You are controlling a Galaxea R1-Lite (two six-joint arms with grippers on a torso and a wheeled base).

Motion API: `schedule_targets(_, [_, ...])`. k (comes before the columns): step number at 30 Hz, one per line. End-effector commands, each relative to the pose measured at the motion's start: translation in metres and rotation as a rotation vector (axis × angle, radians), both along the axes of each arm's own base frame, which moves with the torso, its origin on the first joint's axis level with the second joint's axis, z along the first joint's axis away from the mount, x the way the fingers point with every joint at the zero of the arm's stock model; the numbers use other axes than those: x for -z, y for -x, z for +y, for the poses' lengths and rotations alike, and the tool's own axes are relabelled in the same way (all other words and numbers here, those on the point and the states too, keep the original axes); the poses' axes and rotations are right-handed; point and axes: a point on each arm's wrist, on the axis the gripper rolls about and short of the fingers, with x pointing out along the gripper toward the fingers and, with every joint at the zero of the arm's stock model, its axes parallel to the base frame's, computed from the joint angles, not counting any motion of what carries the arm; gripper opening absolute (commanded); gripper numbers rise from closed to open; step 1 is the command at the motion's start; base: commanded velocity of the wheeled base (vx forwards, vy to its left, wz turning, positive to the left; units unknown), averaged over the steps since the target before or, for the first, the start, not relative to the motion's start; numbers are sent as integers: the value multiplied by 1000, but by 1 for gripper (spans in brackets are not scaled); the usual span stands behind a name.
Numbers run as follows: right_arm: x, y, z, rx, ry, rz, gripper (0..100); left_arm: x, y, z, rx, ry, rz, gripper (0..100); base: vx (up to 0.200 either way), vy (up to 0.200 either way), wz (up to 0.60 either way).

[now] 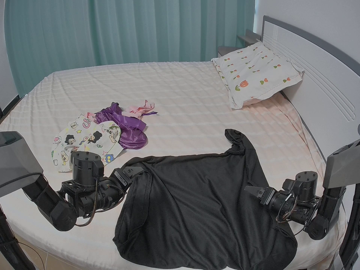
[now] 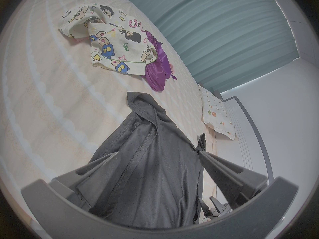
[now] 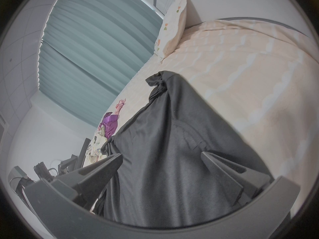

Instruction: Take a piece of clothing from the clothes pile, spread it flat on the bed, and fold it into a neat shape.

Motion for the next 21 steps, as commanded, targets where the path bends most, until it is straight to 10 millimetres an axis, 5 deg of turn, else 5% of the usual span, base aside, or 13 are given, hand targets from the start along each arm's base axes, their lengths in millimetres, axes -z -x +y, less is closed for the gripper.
schedule_targets(1, [3,2,13,-34,9,2,100,1,0,0,0,-2,3,100,0,0,0])
schedule_targets(13, [35,-26,19,102,90,9,100,1,0,0,0,-3,1,100,0,0,0])
schedule_targets(21, [24,-51,-13,271,115,-74,100,-1,0,0,-5,-2,-5,100,0,0,0])
